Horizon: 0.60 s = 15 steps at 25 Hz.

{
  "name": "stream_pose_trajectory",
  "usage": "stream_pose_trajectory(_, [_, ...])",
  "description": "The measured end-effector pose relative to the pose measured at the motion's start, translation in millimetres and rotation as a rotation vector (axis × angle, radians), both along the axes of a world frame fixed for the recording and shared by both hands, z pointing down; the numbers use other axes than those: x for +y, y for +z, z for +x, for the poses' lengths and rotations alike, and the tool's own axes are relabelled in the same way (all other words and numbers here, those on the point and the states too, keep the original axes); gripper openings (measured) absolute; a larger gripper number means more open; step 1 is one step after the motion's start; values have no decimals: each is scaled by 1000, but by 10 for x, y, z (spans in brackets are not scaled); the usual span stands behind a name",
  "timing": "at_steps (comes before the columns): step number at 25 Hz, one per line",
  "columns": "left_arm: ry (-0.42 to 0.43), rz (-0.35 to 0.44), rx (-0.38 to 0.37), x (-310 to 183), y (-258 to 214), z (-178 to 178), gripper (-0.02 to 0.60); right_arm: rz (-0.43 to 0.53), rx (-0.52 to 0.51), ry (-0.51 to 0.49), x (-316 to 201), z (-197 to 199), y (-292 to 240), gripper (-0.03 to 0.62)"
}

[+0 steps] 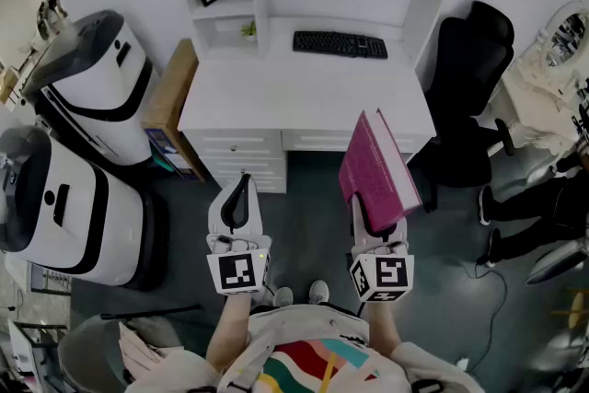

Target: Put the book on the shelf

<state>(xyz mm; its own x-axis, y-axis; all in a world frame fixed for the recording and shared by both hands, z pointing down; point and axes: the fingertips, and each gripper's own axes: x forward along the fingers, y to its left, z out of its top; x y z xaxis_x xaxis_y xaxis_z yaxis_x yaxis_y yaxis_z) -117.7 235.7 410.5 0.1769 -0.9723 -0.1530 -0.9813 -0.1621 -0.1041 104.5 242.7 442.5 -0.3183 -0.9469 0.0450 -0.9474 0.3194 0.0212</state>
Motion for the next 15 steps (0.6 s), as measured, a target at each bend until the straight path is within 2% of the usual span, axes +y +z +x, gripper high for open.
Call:
stream_pose_trajectory(7, [22,28,-2,-5,-71,207,3,-5,-10,-15,-7,82,24,138])
stream_pose_trajectory(15, [1,-16,-9,-36,74,389,3,-24,-44,-21,-16,329,96,140])
